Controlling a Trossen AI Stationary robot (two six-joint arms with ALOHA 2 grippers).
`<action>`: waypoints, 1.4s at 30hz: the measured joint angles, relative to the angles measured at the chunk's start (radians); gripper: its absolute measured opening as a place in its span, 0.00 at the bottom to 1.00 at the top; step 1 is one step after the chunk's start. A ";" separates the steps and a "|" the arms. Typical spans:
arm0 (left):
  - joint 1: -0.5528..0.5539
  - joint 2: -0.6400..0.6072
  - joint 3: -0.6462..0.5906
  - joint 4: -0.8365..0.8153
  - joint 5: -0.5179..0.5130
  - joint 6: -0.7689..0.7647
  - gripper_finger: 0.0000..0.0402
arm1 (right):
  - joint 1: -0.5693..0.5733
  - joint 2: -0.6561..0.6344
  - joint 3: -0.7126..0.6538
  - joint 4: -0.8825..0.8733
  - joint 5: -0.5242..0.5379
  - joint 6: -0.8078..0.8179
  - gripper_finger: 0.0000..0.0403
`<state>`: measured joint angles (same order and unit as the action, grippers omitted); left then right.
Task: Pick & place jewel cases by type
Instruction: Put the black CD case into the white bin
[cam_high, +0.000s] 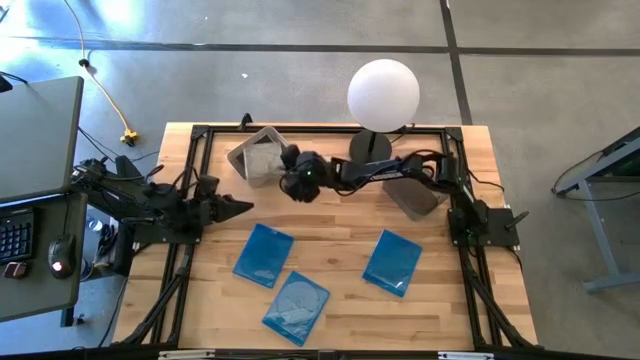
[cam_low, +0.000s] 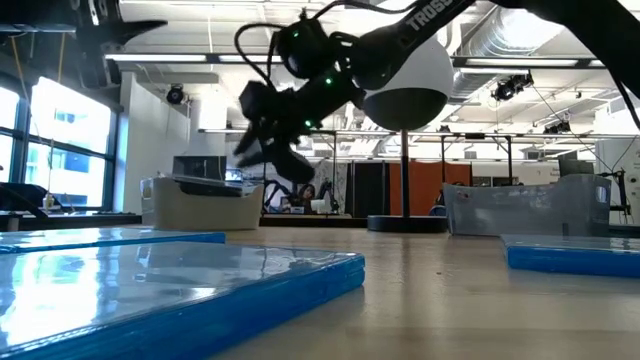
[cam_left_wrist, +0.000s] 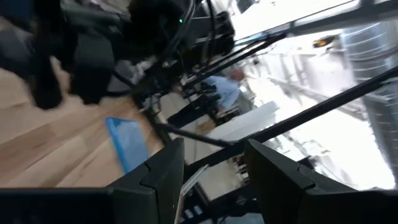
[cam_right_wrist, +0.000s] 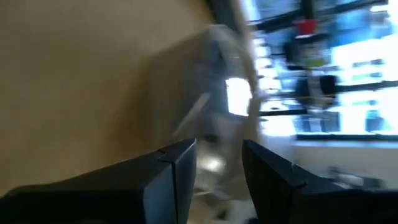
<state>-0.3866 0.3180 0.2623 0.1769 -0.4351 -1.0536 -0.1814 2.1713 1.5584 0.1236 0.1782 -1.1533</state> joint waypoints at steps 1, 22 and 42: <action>0.000 0.000 0.000 -0.019 0.000 -0.004 0.42 | 0.005 0.000 -0.001 -0.041 0.009 0.004 0.31; 0.000 0.217 0.102 -0.365 -0.136 0.502 0.42 | 0.121 -0.212 -0.002 -0.365 -0.010 0.375 0.31; 0.363 1.035 0.422 -0.587 -0.441 0.926 0.42 | 0.257 -0.285 -0.003 -0.651 0.025 0.604 0.31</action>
<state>-0.0236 1.3528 0.6839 -0.4103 -0.8761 -0.1272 0.0757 1.8858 1.5551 -0.5272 0.2030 -0.5491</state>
